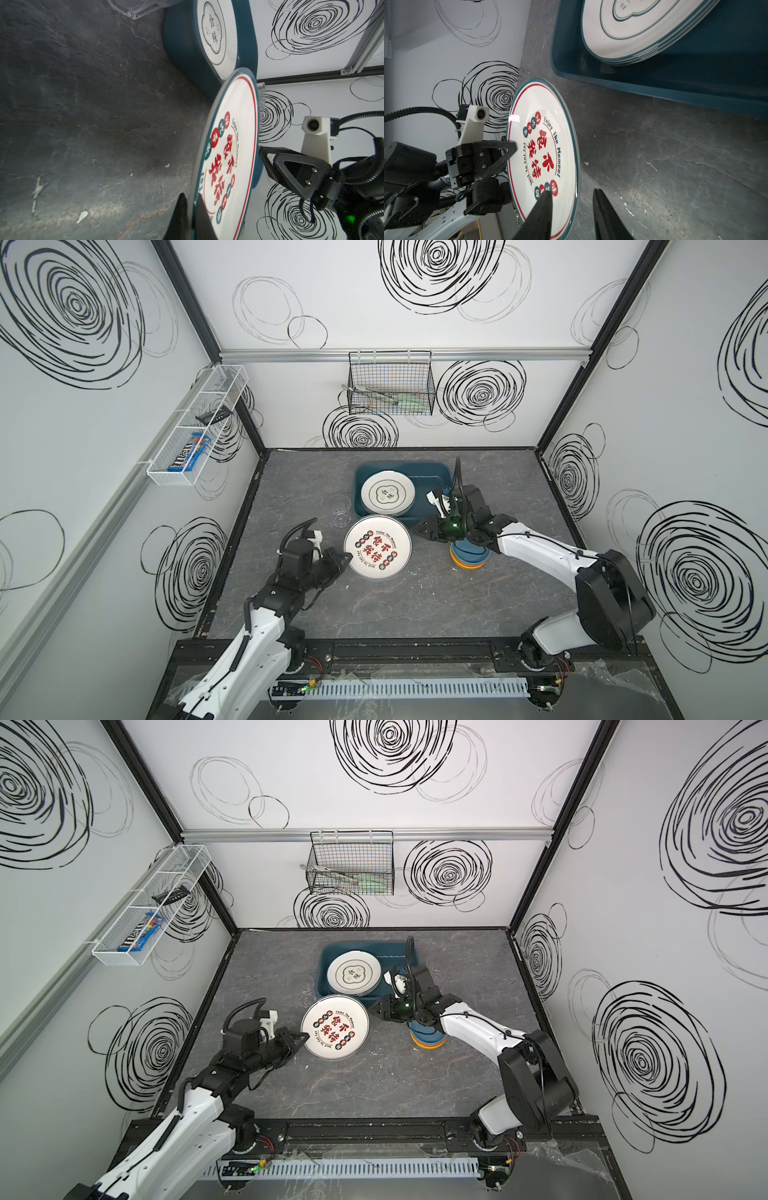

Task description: Place the mixed dishes into the plastic bin

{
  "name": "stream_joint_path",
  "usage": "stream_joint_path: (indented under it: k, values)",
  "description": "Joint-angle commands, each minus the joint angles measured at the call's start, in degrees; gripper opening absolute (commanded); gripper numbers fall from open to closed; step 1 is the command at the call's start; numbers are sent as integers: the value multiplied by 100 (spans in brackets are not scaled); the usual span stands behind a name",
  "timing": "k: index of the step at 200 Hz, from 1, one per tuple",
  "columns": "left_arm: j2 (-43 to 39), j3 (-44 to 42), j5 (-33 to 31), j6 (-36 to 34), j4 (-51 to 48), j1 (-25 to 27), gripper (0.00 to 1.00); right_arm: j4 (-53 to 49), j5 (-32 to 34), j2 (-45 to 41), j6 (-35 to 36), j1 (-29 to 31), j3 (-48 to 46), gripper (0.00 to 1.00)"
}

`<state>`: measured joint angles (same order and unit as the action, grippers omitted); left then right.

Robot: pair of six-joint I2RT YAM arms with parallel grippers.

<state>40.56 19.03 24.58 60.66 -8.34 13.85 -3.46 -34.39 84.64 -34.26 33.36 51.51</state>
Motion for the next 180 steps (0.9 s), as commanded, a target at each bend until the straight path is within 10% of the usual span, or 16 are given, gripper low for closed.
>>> stream_joint_path:
  k: [1,180]
  values:
    - [18,369,153,135,739,68,0,70,-154,-39,-97,-21,100,38]
    - [260,507,224,319,1100,143,8,448,-497,235,-358,-69,337,8]
